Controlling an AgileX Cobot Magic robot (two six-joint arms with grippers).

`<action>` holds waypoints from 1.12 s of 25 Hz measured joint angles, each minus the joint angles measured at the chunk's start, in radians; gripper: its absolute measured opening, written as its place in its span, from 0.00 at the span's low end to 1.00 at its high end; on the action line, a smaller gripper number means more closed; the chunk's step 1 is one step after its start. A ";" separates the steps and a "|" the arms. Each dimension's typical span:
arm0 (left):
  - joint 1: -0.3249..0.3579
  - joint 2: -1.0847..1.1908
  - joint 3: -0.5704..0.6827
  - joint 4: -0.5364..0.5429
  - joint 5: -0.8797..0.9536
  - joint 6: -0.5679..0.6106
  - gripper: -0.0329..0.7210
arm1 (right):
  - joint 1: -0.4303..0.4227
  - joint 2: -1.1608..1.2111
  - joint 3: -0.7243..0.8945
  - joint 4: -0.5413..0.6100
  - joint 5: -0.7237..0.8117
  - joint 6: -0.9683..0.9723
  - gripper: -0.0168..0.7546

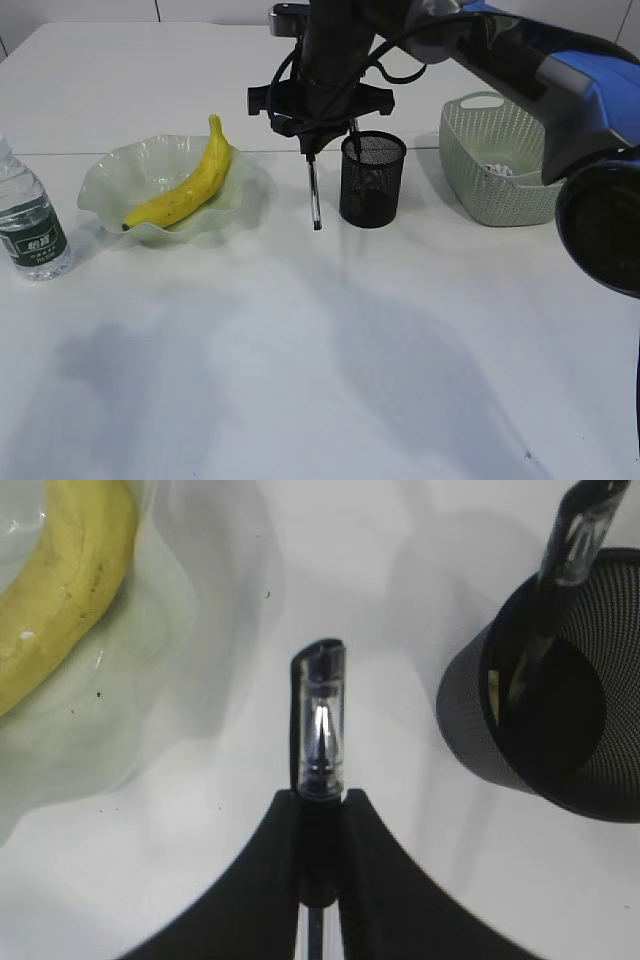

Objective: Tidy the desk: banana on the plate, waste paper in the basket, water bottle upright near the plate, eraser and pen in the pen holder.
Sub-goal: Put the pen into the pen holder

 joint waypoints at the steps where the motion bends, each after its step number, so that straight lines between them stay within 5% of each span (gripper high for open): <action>1: 0.000 0.000 0.000 0.000 0.000 0.000 0.76 | 0.000 0.000 -0.007 -0.001 0.000 -0.005 0.10; 28: 0.000 0.000 0.000 -0.008 -0.013 0.000 0.76 | 0.055 -0.002 -0.228 -0.201 0.008 -0.139 0.10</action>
